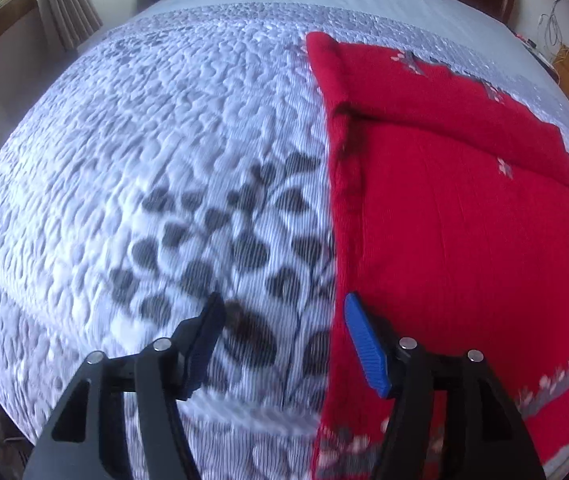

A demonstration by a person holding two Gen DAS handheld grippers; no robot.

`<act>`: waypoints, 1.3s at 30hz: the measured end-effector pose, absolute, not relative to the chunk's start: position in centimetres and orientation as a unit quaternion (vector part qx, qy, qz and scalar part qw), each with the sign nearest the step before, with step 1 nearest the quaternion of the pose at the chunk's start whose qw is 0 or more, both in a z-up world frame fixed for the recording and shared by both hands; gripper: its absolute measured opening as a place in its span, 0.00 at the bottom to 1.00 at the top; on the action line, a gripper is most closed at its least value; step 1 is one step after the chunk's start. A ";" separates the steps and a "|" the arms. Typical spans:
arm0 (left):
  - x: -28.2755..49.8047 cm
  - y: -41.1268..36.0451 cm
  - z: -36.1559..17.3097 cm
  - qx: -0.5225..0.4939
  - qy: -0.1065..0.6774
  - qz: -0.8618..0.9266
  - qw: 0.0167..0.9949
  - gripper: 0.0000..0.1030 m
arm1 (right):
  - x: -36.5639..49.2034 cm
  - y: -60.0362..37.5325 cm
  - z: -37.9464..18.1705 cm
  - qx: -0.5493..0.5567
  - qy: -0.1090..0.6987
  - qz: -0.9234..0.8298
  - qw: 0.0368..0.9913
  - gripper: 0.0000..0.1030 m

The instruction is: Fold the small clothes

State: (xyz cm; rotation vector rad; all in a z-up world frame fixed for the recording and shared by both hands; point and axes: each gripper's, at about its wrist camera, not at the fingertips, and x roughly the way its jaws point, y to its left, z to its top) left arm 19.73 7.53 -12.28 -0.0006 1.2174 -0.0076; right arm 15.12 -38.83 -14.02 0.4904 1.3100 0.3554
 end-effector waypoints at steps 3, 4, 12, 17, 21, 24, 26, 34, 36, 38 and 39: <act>16.5 7.4 -12.0 0.002 0.582 -0.020 0.813 0.64 | 9.0 -36.8 -13.6 0.193 0.605 0.161 0.755 0.41; 15.3 7.1 -11.8 0.006 0.583 -0.025 0.812 0.67 | 7.7 -36.1 -13.4 0.184 0.608 0.165 0.755 0.42; 9.4 7.4 -11.8 -0.012 0.606 -0.055 0.794 0.68 | 1.0 -33.0 -14.4 0.214 0.618 0.209 0.727 0.36; 7.9 8.7 -12.0 -0.047 0.610 -0.062 0.788 0.53 | 0.2 -34.2 -16.0 0.294 0.605 0.200 0.712 0.08; 7.1 10.5 -12.2 -0.128 0.628 -0.090 0.763 0.04 | -0.2 -34.6 -15.1 0.308 0.587 0.212 0.718 0.07; 6.6 11.5 -12.1 -0.164 0.620 -0.091 0.762 0.04 | -0.4 -34.6 -14.1 0.321 0.573 0.224 0.720 0.06; 6.1 11.8 -11.4 -0.194 0.610 -0.105 0.761 0.03 | 0.0 -34.6 -13.5 0.332 0.564 0.234 0.719 0.06; 10.4 13.5 -7.3 -0.279 0.560 -0.126 0.770 0.03 | 4.7 -36.1 -9.9 0.392 0.514 0.262 0.717 0.06; 12.7 13.5 -7.0 -0.284 0.552 -0.121 0.774 0.03 | 6.8 -36.7 -9.5 0.397 0.511 0.252 0.720 0.06; 15.5 13.3 -7.0 -0.292 0.549 -0.117 0.774 0.03 | 9.1 -37.3 -9.5 0.398 0.512 0.241 0.722 0.06; 17.2 13.0 -7.2 -0.291 0.549 -0.113 0.776 0.03 | 10.6 -37.7 -9.7 0.400 0.515 0.236 0.721 0.06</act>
